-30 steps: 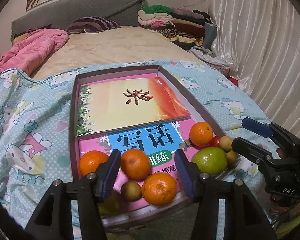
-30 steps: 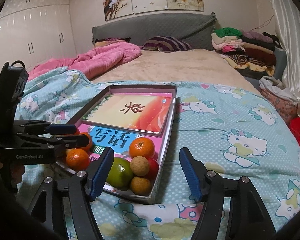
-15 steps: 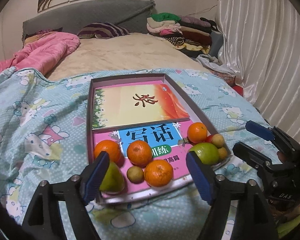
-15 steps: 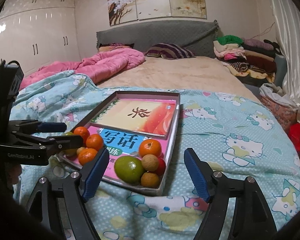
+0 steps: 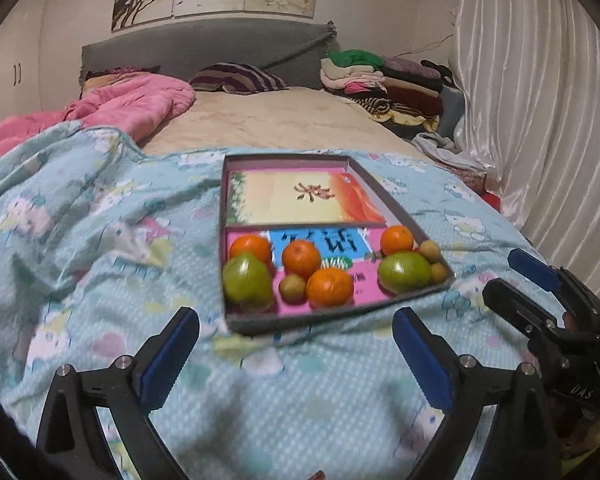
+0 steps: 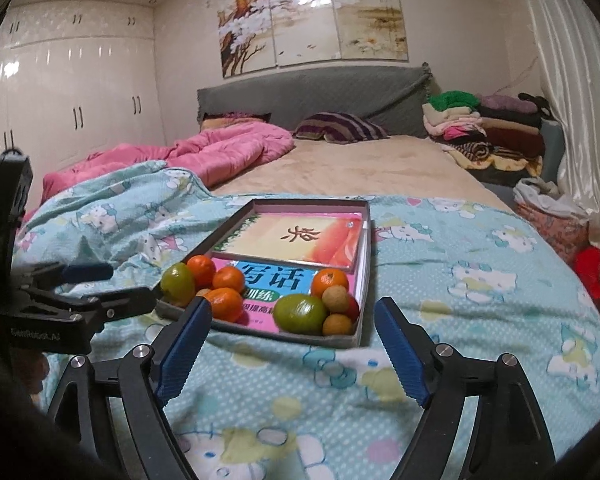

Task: Organize fruits

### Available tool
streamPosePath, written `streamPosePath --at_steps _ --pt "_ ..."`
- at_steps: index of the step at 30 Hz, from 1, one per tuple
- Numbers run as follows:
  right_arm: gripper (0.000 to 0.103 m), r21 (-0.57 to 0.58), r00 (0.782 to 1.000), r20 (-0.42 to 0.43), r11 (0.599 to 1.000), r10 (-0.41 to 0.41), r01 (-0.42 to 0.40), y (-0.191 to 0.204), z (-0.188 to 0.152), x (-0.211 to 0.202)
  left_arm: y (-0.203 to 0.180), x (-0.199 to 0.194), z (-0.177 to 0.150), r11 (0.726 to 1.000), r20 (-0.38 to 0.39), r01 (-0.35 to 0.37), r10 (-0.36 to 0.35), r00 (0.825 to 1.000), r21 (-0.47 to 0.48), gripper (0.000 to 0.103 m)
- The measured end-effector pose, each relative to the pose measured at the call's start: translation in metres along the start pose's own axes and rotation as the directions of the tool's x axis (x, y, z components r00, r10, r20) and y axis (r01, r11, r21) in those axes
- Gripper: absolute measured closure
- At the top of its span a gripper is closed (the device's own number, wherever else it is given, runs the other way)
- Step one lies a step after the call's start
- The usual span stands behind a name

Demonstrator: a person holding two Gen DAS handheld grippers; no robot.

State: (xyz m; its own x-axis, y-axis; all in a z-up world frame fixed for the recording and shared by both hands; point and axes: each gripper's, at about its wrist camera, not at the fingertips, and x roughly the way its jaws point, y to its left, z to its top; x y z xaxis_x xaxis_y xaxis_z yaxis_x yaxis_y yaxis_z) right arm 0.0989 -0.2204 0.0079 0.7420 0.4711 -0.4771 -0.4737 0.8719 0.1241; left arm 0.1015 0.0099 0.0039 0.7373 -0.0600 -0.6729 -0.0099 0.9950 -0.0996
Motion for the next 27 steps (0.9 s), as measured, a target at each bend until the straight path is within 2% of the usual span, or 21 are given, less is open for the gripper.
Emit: streamPosePath --at_steps 11,19,27 --pt "0.016 0.001 0.992 -0.125 1.000 -0.010 0.010 0.020 -0.048 -0.012 0.013 -0.011 -0.049 0.998 -0.059 -0.017 0.014 0.998 -0.052 0.005" --pt "0.016 0.014 0.990 -0.121 0.998 -0.066 0.068 0.019 -0.057 -0.024 0.006 -0.018 -0.065 0.999 -0.063 -0.028 0.025 0.998 -0.036 0.005" --pt "0.016 0.011 0.990 -0.119 0.997 -0.072 0.074 0.020 -0.059 -0.021 0.005 -0.018 -0.066 0.999 -0.060 -0.022 0.019 0.998 -0.044 0.005"
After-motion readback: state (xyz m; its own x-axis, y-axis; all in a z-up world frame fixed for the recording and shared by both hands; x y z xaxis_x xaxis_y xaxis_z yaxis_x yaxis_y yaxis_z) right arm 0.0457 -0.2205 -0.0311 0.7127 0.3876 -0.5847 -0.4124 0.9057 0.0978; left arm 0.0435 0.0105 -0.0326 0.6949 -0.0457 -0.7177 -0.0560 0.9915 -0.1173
